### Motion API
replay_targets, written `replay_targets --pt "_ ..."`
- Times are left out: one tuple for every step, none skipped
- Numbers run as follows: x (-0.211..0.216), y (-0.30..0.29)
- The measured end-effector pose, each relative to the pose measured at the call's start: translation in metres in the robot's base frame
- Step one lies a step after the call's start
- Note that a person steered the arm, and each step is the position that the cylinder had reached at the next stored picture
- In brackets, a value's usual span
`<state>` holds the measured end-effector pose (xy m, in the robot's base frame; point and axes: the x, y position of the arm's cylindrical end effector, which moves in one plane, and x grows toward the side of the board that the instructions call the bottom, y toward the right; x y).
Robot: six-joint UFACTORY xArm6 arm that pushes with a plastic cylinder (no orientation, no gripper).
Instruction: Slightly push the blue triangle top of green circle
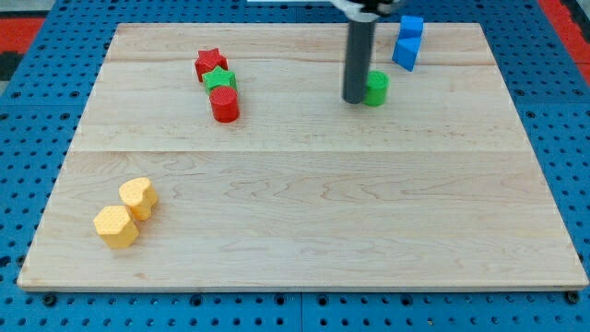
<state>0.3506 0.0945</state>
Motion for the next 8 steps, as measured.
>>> replay_targets --pt "0.0 0.023" --pt "0.001 0.034" --pt "0.015 0.065" --pt "0.013 0.091" --pt "-0.024 0.127" --pt "-0.081 0.131" --pt "-0.107 0.122" --pt "-0.106 0.106"
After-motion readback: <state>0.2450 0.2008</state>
